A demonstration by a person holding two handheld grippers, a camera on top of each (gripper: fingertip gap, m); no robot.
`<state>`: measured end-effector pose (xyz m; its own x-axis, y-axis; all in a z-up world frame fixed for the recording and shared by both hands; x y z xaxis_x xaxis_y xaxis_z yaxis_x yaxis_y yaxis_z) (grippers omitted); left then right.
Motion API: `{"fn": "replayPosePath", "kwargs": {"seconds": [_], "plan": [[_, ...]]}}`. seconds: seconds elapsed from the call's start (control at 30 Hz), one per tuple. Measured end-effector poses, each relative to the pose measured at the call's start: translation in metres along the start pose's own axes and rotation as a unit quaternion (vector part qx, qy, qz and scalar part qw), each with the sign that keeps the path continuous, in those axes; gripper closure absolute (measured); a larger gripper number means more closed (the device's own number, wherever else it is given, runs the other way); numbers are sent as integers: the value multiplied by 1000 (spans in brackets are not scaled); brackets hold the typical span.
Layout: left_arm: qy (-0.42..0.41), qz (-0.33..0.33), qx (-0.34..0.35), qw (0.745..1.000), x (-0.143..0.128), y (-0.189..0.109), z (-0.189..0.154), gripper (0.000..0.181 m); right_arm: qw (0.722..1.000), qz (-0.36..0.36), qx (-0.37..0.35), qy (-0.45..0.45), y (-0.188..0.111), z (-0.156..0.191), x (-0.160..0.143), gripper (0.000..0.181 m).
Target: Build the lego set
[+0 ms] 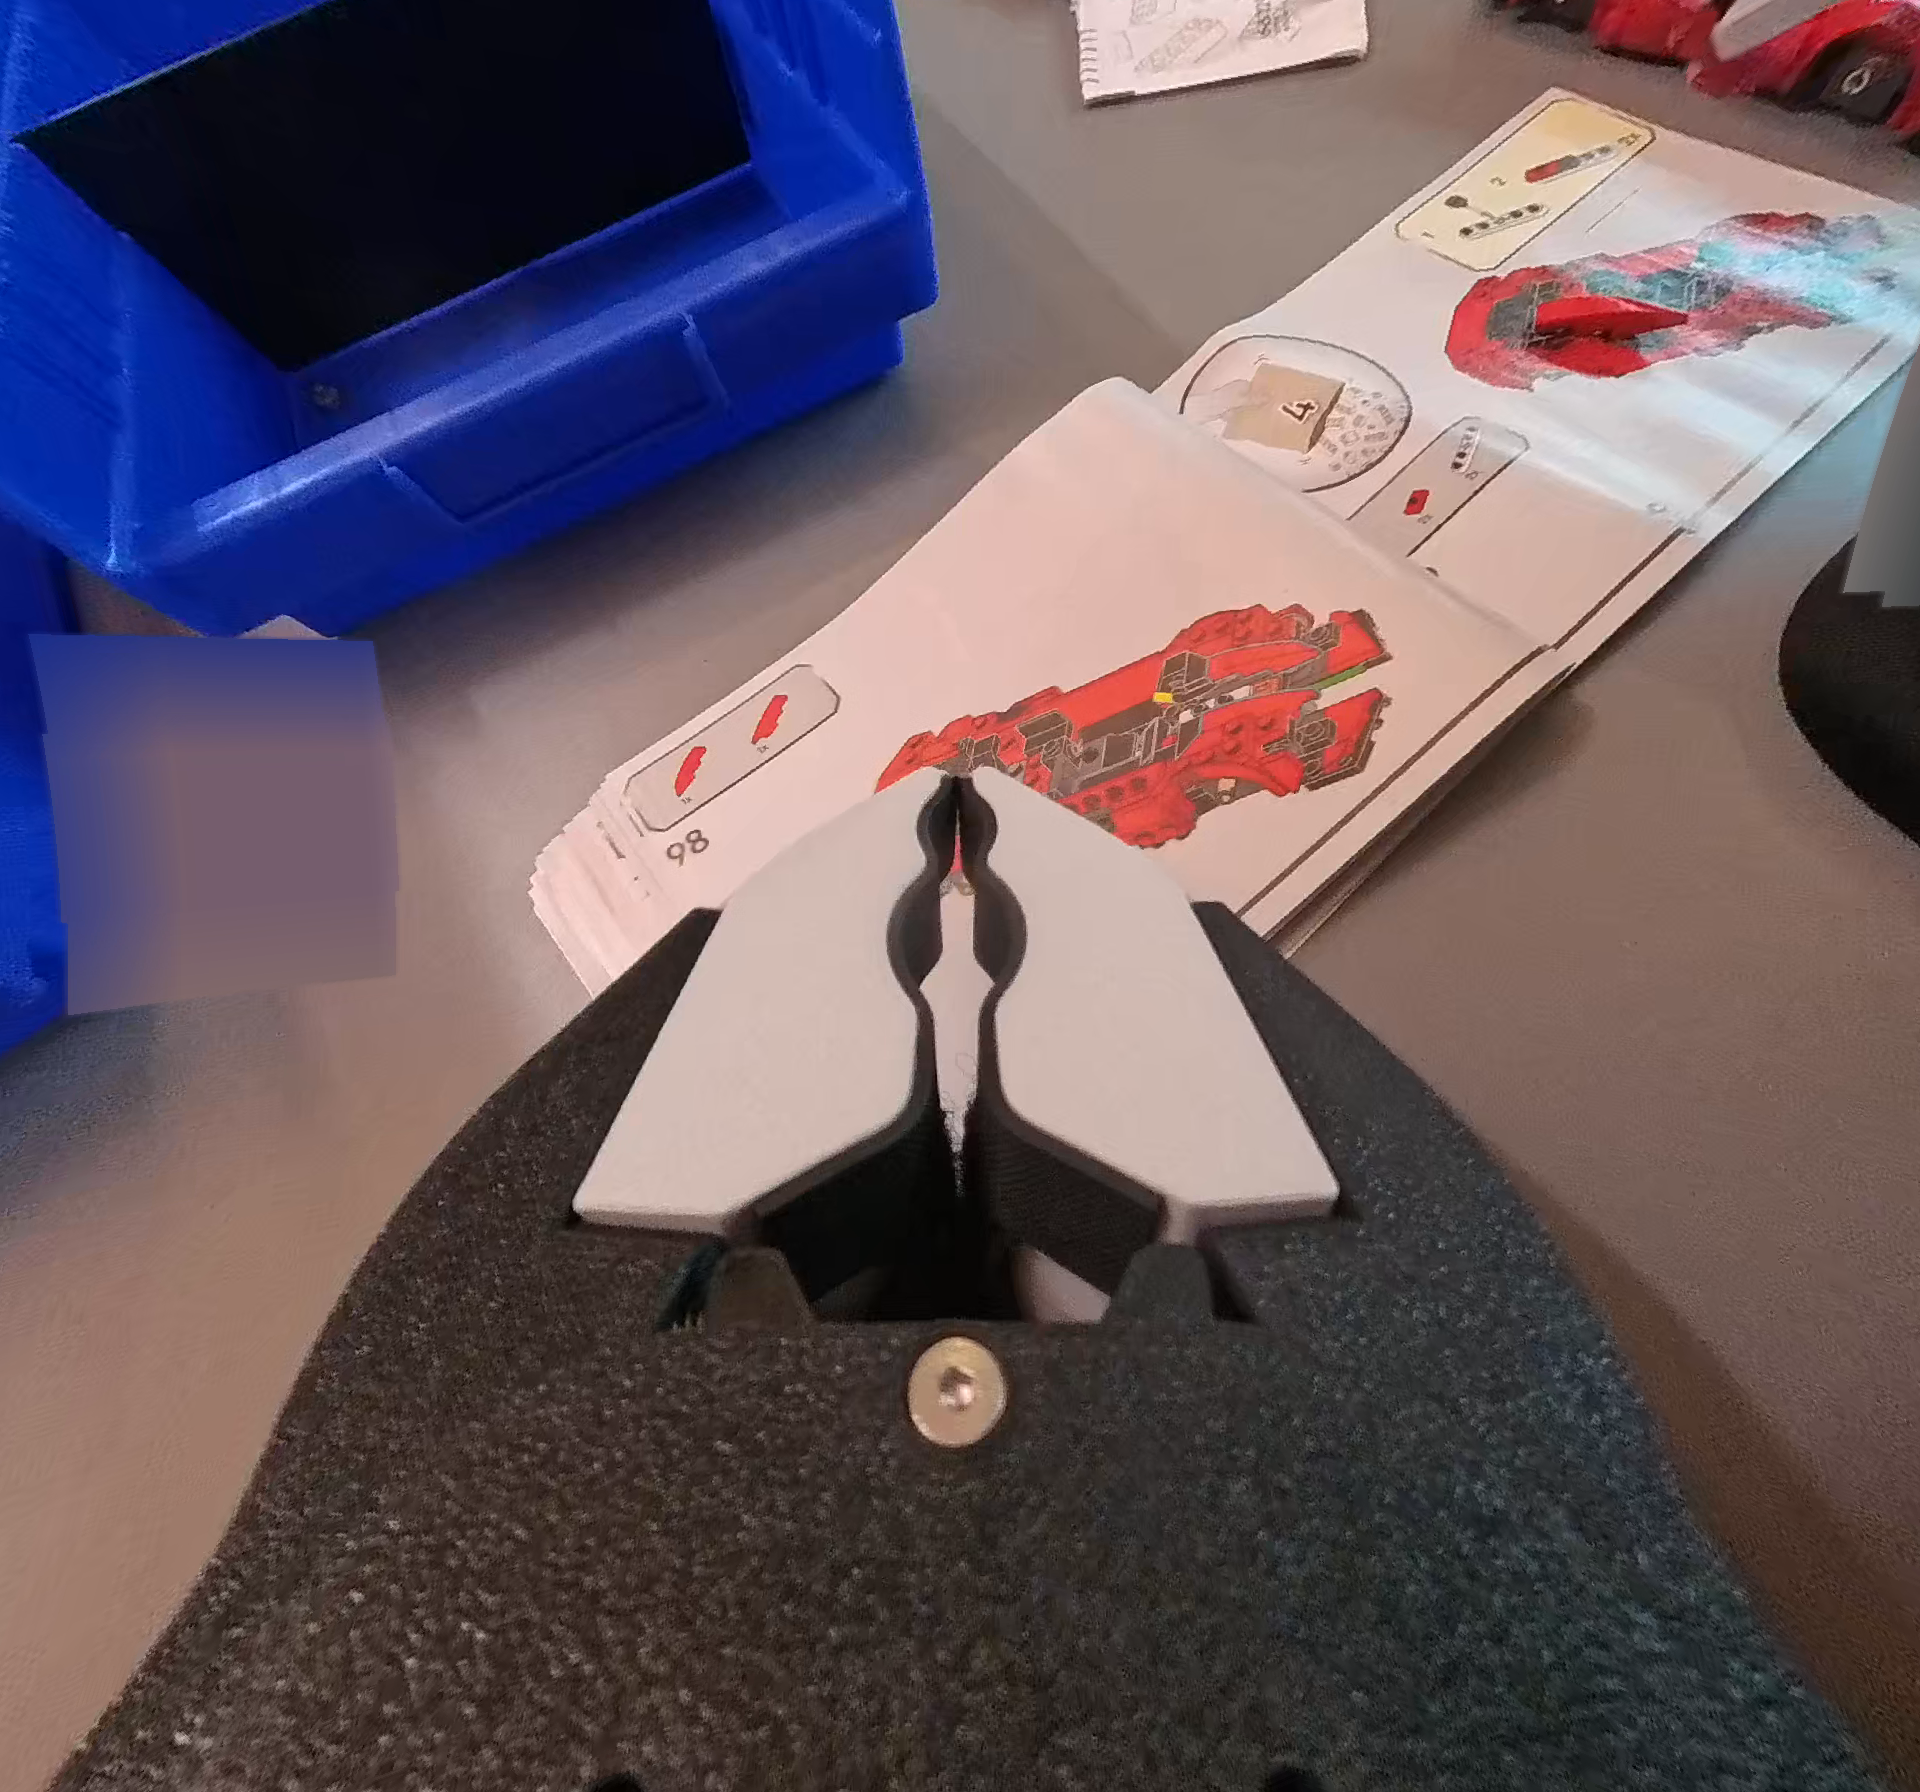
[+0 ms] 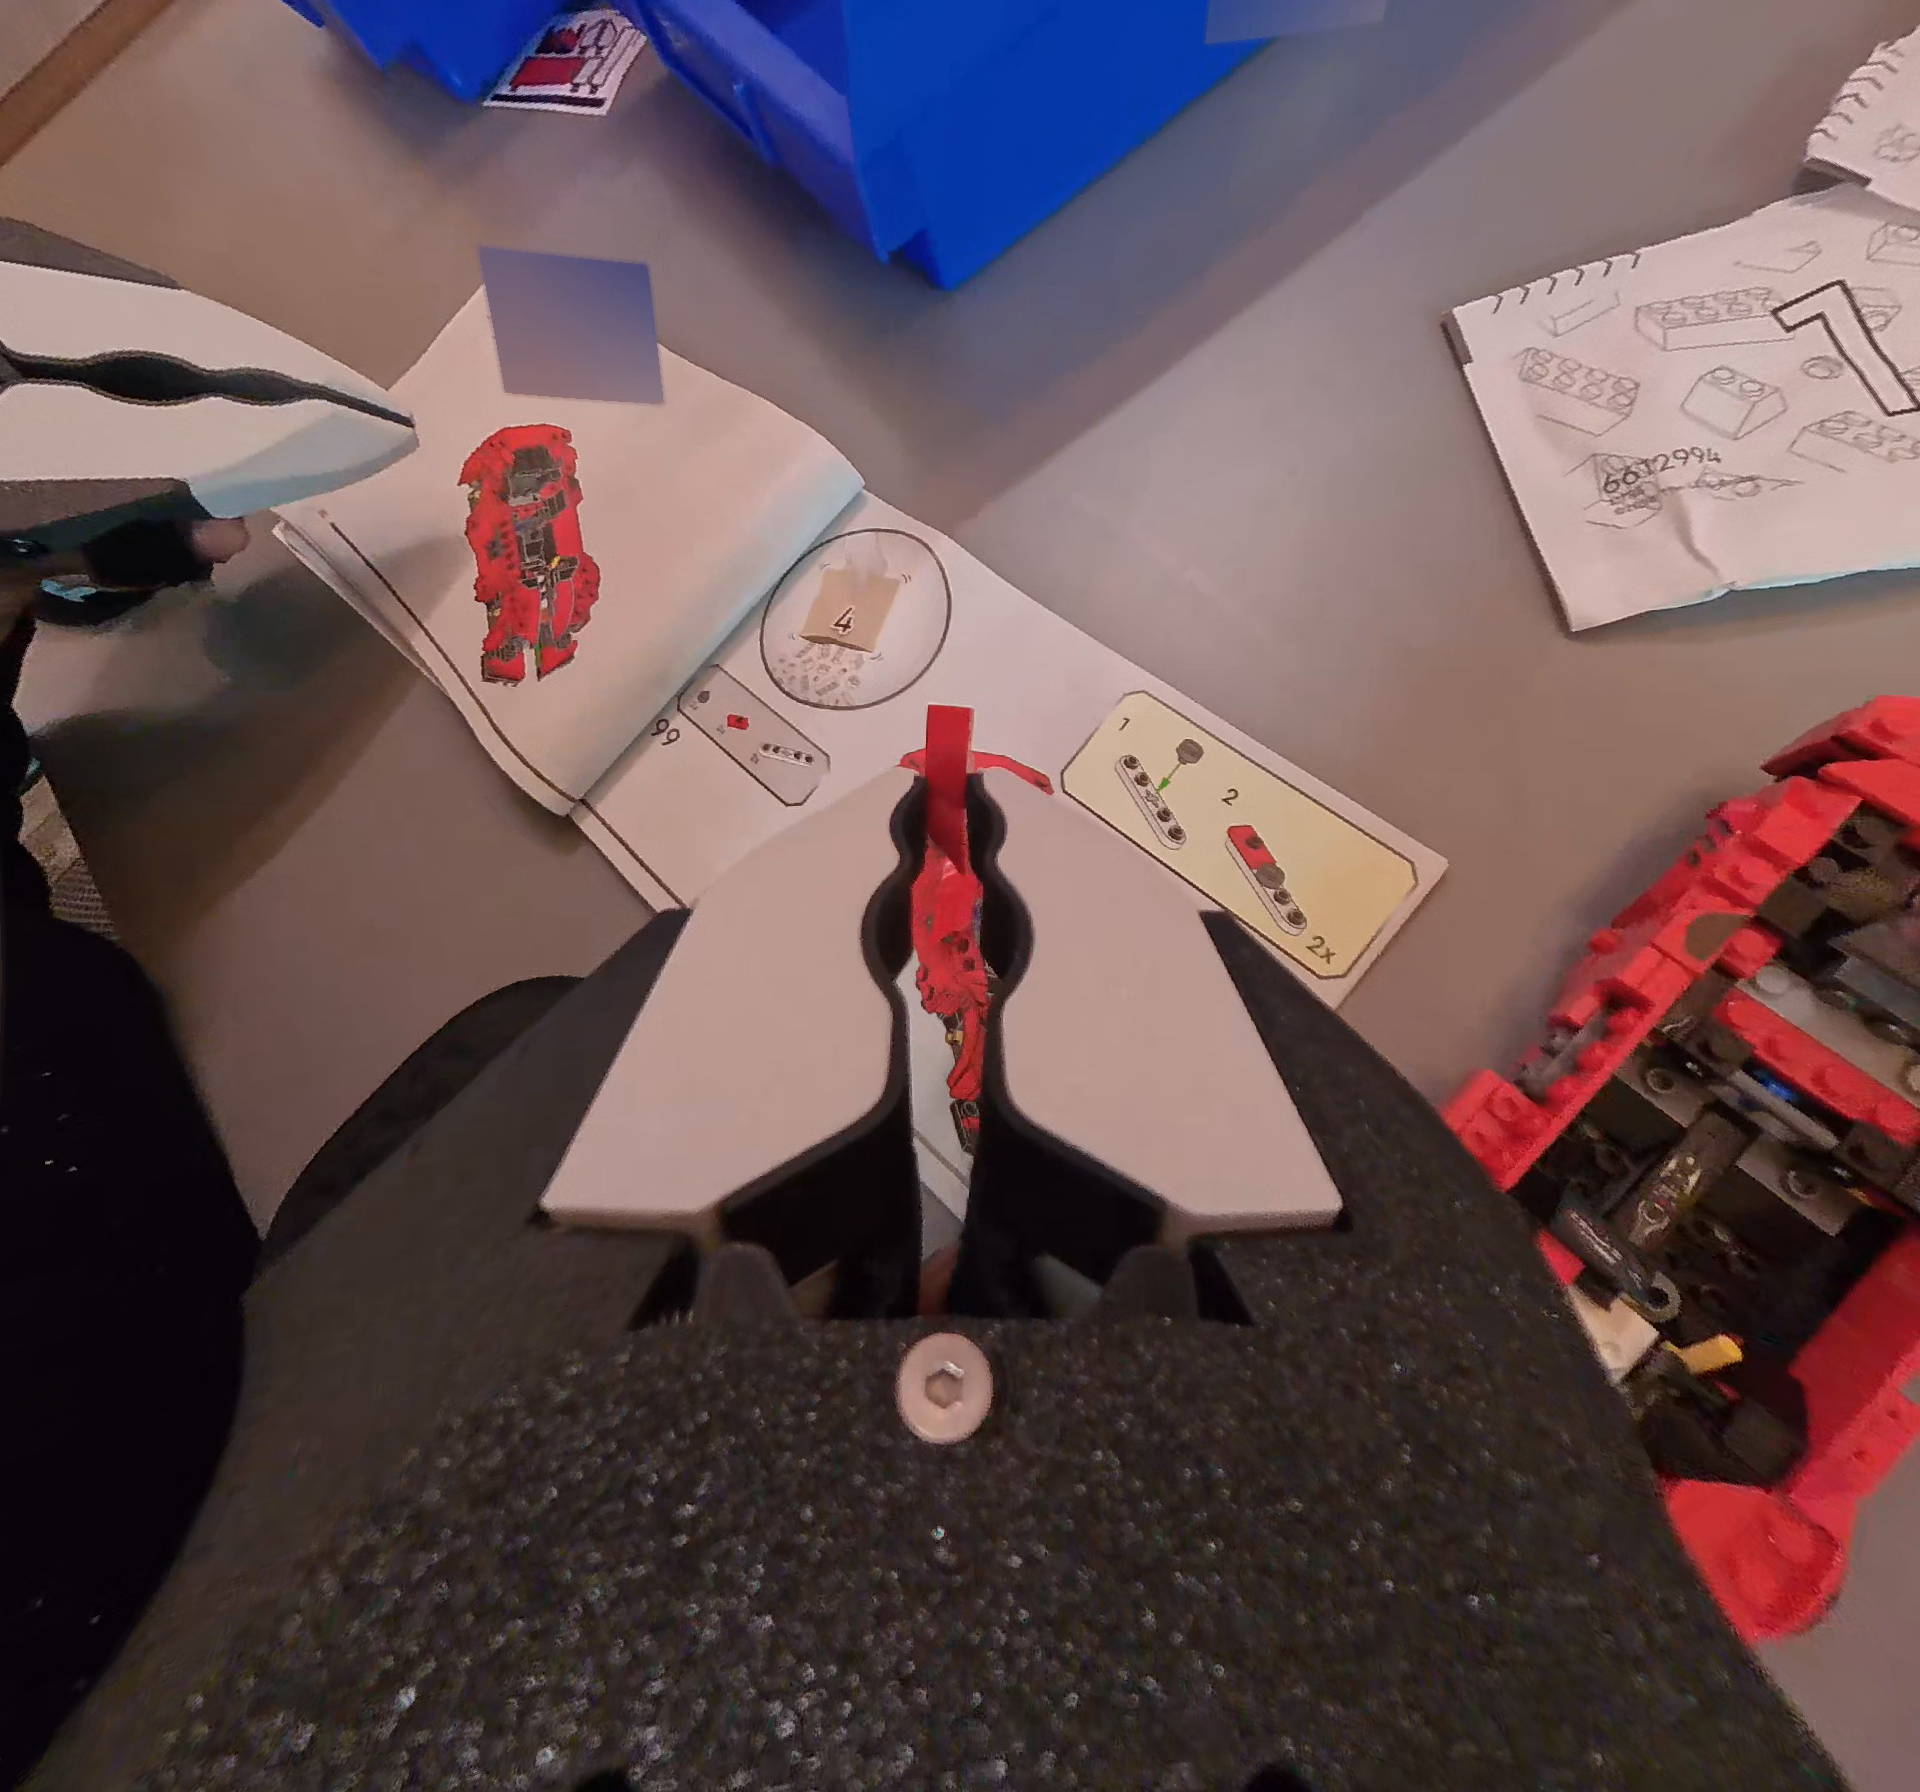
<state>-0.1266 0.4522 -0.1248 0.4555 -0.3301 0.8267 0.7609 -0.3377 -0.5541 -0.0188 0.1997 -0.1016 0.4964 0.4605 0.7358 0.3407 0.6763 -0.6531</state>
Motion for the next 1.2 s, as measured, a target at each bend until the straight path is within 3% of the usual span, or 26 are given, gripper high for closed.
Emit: {"fn": "replayPosePath", "kwargs": {"seconds": [0.37,0.57,0.7,0.9,1.03,1.2], "plan": [[23,2,-14,1000,3,5,-5,181,1000,12,19,-9,6,4,0,174],[37,-22,-49,998,21,14,-19,181,999,10,9,-36,-9,2,-3,174],[65,-29,-86,994,42,30,-44,177,998,18,-32,-42,-40,-10,-14,174],[97,-55,-191,975,82,60,-102,167,994,49,-98,13,-88,-46,-56,174],[109,-18,-276,955,101,86,-144,152,994,38,-96,46,-94,-61,-69,174],[99,36,-322,941,122,125,-175,141,994,34,-80,69,-88,-75,-76,174]]}}
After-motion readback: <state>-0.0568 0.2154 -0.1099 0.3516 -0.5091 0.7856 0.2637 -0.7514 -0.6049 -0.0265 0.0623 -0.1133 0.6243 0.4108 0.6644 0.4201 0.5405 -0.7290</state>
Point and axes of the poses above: each gripper's, where its closed fingertips meet, y out along the fingers, x out of its top, z = x × y across the jaws, the point moved 6 cm from there along -y, back along the fingers, and after that the axes turned 6 degrees about -x, right-handed, at the moved point
